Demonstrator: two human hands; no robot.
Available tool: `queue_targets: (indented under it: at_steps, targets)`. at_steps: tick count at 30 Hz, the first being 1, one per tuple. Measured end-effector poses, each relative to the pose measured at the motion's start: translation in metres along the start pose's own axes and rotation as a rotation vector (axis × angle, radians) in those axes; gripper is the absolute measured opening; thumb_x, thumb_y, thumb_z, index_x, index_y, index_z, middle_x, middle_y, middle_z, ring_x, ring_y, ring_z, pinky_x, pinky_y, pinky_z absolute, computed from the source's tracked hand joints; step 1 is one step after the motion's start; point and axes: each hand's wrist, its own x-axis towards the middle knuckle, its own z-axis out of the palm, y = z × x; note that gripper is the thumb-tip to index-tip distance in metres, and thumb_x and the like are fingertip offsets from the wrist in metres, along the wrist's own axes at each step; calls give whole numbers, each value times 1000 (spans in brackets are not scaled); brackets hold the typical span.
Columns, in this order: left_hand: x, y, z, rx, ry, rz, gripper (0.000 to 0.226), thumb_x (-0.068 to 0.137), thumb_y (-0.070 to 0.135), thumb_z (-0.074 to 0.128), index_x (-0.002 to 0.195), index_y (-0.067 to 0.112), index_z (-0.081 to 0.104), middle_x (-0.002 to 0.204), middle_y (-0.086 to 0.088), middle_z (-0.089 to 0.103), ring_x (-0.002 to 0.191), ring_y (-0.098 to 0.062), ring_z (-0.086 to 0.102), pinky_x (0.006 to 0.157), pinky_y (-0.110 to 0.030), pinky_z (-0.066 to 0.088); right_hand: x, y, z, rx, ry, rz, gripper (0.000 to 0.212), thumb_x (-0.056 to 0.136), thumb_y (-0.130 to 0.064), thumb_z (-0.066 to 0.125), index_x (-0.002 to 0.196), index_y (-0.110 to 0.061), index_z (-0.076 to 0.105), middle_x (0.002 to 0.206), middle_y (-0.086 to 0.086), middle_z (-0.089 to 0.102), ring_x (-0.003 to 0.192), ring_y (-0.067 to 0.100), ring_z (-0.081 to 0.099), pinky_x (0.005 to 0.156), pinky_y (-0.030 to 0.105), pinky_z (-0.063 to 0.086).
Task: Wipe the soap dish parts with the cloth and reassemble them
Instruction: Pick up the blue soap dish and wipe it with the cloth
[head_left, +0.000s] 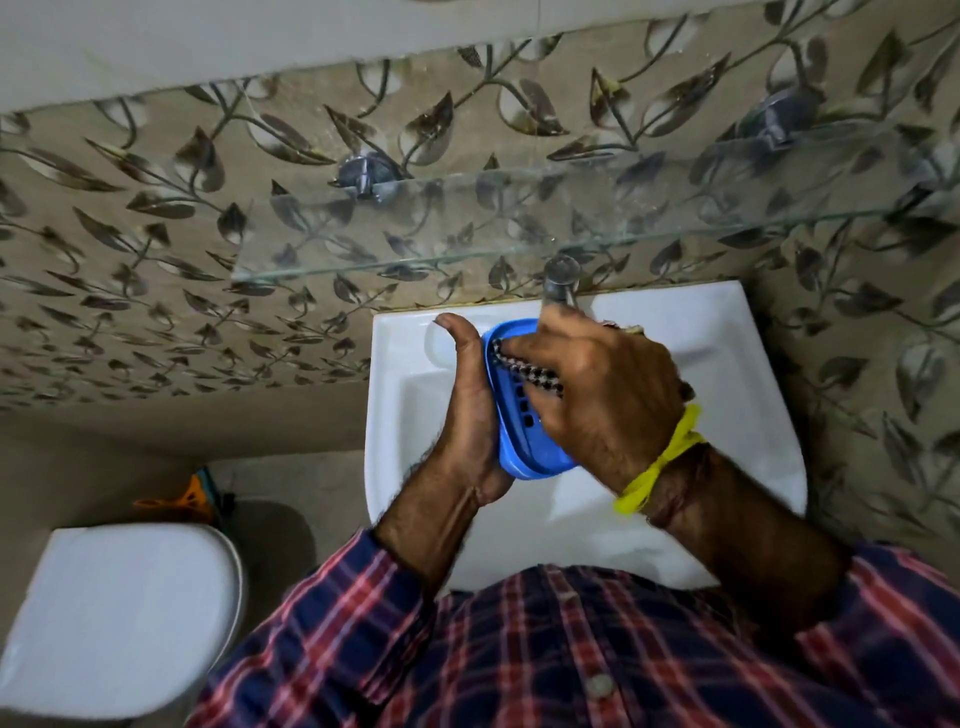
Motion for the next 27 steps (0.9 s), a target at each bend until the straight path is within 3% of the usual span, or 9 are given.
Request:
queue_targets:
  at_steps: [2,6,10,14,17,20,24,27]
  targets:
    - [1,-1,1,11,8,-2,95,82,88,18,92,15,79,95,-13,74,93,-28,71,81,-37,58,4,1,0,29,-21,11,23,74,-24,57,90,-23,74,86,0,66,73,30,66,55,34,51]
    - [2,10,-5,40,-39,-13,118,73,94,14,131,2,61,114,-19,67,111,-35,63,98,-48,51,-3,-5,5,64,-53,-105,29,76,-25,49,89,-22,75,86,1,70,70,31,67,52,35,52]
    - [3,10,-7,25,-52,-30,119,71,96,18,128,3,63,115,-20,64,115,-39,59,105,-54,43,1,-3,7,75,-60,-76,31,77,-28,48,87,-19,75,83,2,70,72,31,67,54,36,54]
    - [2,16,-10,80,-53,-36,124,69,96,7,134,5,60,98,-13,68,94,-31,65,85,-42,55,-8,-3,7,45,-156,-112,24,73,-19,56,88,-20,76,83,2,70,67,34,68,53,40,56]
    - [3,19,-9,60,-55,-25,122,71,94,6,133,5,61,93,-12,68,88,-28,66,80,-38,56,-7,-4,8,34,-119,-76,19,72,-19,62,86,-18,75,82,3,70,66,32,67,51,34,54]
    - [3,19,-8,49,-35,-20,122,71,95,7,128,5,65,82,-12,62,75,-25,60,70,-33,53,-15,-5,8,22,-194,-142,19,72,-19,61,85,-19,74,80,2,68,62,31,65,48,37,53]
    - [3,12,-3,12,-86,-32,123,71,96,10,133,2,60,92,-14,65,85,-28,66,84,-39,55,-12,-2,7,10,-136,-113,22,71,-20,60,87,-19,74,82,3,69,64,34,67,49,38,54]
    - [3,14,-4,20,-77,-36,124,68,98,12,133,5,61,92,-16,59,83,-28,60,79,-37,53,-16,-2,4,-15,-192,-181,23,69,-19,59,85,-22,74,81,0,69,63,32,66,47,35,52]
